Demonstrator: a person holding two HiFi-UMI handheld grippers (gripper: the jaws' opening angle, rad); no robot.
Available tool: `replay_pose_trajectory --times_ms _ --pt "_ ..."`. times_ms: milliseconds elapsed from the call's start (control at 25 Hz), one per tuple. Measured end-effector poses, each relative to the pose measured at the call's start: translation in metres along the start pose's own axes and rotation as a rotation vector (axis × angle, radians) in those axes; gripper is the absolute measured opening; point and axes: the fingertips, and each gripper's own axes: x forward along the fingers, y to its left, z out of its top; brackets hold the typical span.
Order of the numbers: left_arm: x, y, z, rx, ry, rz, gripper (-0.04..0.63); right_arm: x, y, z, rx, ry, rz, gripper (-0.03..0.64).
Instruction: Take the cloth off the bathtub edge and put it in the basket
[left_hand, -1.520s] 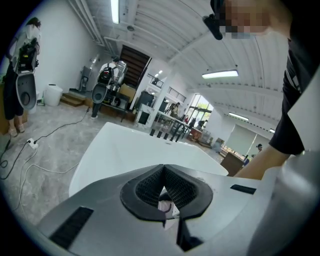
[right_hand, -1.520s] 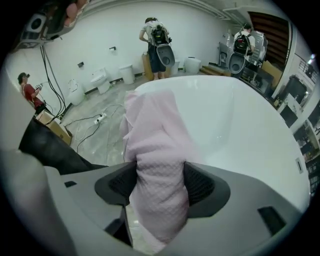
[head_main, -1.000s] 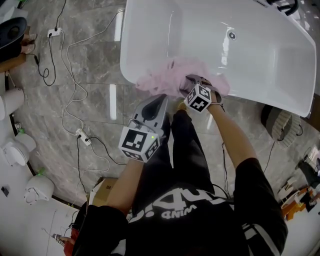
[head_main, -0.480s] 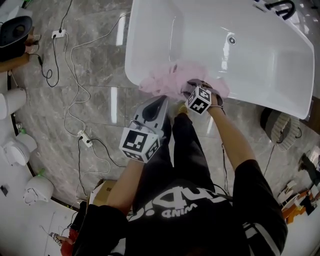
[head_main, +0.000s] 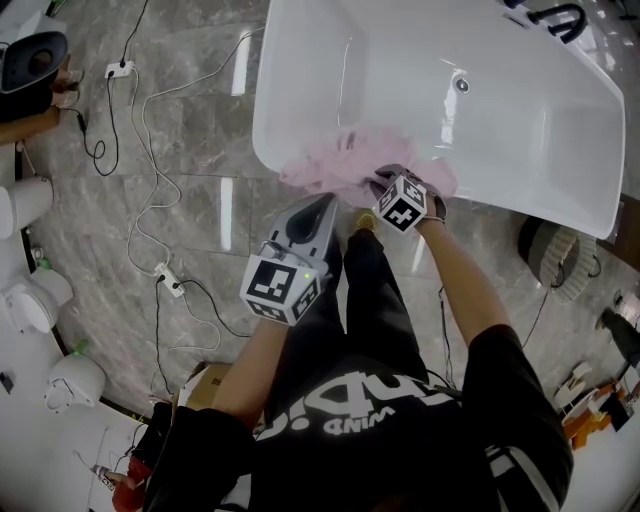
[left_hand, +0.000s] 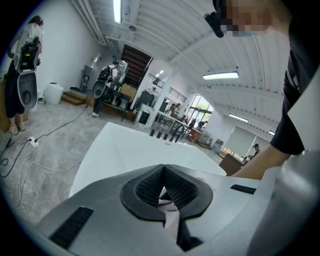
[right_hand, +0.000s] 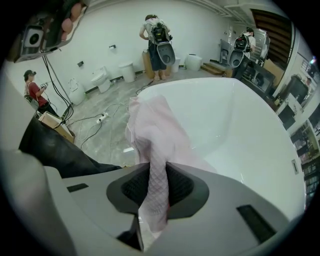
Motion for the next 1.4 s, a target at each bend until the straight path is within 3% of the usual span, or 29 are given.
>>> replay_pose_trajectory --times_ms 320,720,1040,1400 --pt "-0.013 -0.009 0.018 0.020 -0.027 -0.018 0.014 -0.062 -0.002 0.013 0.082 -0.078 -0.048 0.078" --pt "-0.053 -0.047 0.062 0.073 -0.068 -0.048 0.014 -0.212 -0.011 0.046 0.176 -0.222 -0.232 0.078" --pt "-0.078 -0.085 0.107 0.162 -0.132 -0.112 0.014 -0.341 -0.006 0.077 0.278 -0.422 -0.374 0.075" --pt "-0.077 -0.111 0.128 0.211 -0.161 -0.192 0.014 -0.398 -0.005 0.075 0.328 -0.502 -0.495 0.074"
